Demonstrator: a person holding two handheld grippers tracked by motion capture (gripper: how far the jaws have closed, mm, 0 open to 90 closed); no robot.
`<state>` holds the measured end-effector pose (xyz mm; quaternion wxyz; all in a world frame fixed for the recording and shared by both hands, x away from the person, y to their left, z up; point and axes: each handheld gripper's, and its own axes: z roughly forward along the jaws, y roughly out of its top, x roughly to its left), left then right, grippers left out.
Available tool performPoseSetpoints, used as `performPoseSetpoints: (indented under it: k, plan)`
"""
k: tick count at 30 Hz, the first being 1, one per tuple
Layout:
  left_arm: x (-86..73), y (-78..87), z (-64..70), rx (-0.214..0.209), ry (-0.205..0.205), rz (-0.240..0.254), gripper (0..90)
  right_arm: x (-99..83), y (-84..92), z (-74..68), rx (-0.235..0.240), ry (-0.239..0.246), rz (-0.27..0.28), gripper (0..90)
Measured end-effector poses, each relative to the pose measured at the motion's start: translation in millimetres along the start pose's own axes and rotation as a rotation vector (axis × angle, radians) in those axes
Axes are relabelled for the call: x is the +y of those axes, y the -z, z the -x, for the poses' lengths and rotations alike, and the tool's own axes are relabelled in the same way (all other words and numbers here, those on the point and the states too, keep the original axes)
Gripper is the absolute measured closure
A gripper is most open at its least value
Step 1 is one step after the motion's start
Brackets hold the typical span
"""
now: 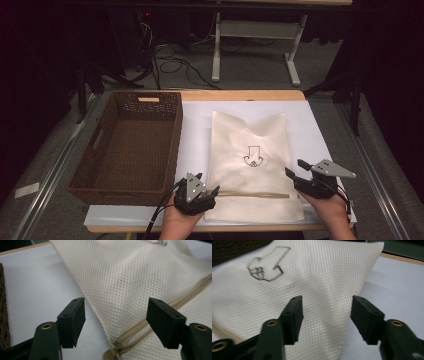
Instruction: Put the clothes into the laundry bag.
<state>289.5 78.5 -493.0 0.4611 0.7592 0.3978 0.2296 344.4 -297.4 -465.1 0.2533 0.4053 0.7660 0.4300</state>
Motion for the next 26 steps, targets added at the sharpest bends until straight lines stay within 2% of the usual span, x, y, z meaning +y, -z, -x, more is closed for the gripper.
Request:
performPoseSetpoints:
  k: [1,3,4,6,8,10,13,15,22,26]
  plan:
    - [1.9,4.2,1.9,-0.004,-0.007,0.008,27.9,-0.3,4.1,-1.5,0.008,-0.013,0.009,37.1]
    - [5.4,12.7,4.4,-0.011,-0.035,0.021,23.3,-1.9,10.6,-3.8,0.019,-0.01,0.022,28.8]
    - [6.7,16.1,4.8,-0.005,-0.039,0.03,17.9,-3.4,13.5,-6.1,0.016,-0.009,0.022,21.4]
    - [6.5,22.2,3.7,0.0,-0.021,0.068,13.8,-6.5,16.8,-10.9,-0.004,0.007,0.028,9.3]
    - [6.2,25.1,1.5,-0.001,-0.003,0.068,8.1,-8.4,18.3,-15.7,-0.011,-0.001,0.01,0.3]
    - [6.0,26.3,-1.4,-0.01,0.016,0.06,4.3,-10.0,21.6,-19.9,-0.02,-0.013,0.008,0.2]
    - [6.4,25.1,-0.4,-0.019,0.016,0.056,1.3,-10.2,25.2,-22.2,-0.017,-0.005,0.022,0.2]
    - [7.2,22.7,3.7,-0.025,-0.009,0.041,0.5,-9.7,26.5,-22.1,-0.024,-0.001,0.034,0.3]
    - [8.5,22.8,6.6,-0.017,-0.018,0.043,0.5,-10.4,25.6,-22.4,-0.025,-0.011,0.027,0.3]
    - [8.3,22.1,7.1,-0.021,-0.019,0.039,1.3,-9.9,26.0,-21.1,-0.027,0.0,0.038,0.3]
